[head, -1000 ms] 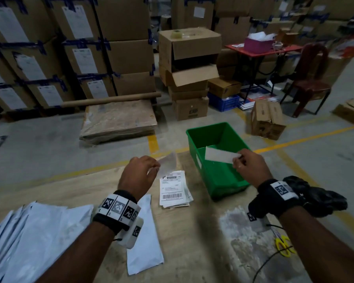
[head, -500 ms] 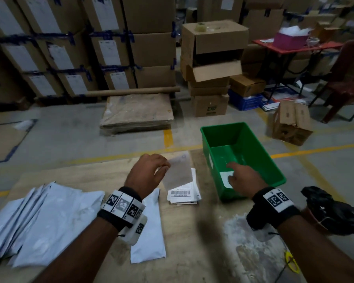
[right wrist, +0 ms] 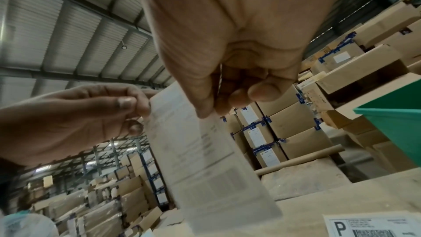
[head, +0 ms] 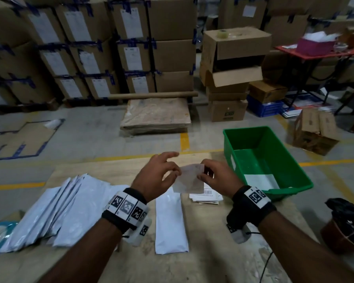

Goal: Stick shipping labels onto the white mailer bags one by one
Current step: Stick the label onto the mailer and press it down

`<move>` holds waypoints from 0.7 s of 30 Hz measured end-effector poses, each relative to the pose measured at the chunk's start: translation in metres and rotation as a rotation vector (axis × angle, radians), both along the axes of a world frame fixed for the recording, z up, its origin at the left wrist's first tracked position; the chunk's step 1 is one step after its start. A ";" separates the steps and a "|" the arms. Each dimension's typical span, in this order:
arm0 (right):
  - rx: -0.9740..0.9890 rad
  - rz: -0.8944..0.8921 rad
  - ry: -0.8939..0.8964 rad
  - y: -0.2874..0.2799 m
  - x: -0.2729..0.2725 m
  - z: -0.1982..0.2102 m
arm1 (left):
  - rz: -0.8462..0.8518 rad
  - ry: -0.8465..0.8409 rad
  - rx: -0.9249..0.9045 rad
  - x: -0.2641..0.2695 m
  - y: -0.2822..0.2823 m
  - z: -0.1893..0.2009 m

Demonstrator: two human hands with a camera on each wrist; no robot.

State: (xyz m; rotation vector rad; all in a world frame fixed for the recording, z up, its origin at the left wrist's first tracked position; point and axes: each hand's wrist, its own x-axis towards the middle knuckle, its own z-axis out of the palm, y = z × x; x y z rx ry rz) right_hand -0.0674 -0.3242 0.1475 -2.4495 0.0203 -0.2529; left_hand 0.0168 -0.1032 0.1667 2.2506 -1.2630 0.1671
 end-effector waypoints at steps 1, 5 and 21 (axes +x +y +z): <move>-0.020 -0.016 -0.012 0.006 0.001 -0.001 | 0.009 0.029 -0.011 0.000 0.007 0.000; -0.090 -0.093 -0.071 0.025 0.005 0.001 | -0.037 0.067 -0.054 -0.002 0.028 -0.004; -0.550 -0.243 -0.105 0.111 -0.002 0.002 | 0.291 0.323 0.019 0.001 0.009 0.004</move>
